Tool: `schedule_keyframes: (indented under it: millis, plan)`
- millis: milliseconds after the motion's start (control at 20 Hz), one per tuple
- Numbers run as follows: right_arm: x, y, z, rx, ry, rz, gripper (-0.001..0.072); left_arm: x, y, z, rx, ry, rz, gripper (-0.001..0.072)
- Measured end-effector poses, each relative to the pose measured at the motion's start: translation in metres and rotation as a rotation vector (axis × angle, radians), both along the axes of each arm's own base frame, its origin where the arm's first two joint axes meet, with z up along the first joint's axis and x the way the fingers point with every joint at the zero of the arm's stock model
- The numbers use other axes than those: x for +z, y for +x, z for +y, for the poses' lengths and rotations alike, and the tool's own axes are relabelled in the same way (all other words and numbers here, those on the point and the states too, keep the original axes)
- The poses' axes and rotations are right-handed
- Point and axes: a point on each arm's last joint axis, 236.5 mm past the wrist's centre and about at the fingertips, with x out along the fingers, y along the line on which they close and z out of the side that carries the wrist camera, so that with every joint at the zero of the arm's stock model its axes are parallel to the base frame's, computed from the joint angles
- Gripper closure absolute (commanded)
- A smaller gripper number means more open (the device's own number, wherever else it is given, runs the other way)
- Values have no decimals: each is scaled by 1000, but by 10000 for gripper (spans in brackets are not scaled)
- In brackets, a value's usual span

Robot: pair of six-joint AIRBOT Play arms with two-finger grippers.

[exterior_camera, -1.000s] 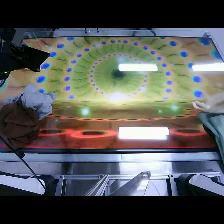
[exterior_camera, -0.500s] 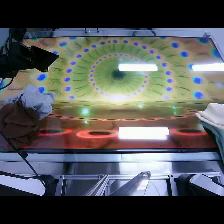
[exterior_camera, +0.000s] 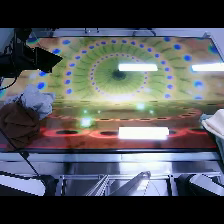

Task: Fold the shirts.

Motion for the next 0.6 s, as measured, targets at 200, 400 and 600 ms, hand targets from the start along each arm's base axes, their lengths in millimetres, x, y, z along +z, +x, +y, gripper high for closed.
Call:
schedule_keyframes:
  millis: [200,400,600]
  plan:
    - [-25,-23,6,-3,43,111,667,0,0,0,-1,0,0,704]
    - [-54,-35,13,-5,86,173,76,0,0,0,-2,0,3,704]
    - [-65,-41,15,-4,101,202,77,0,0,0,-2,0,3,704]
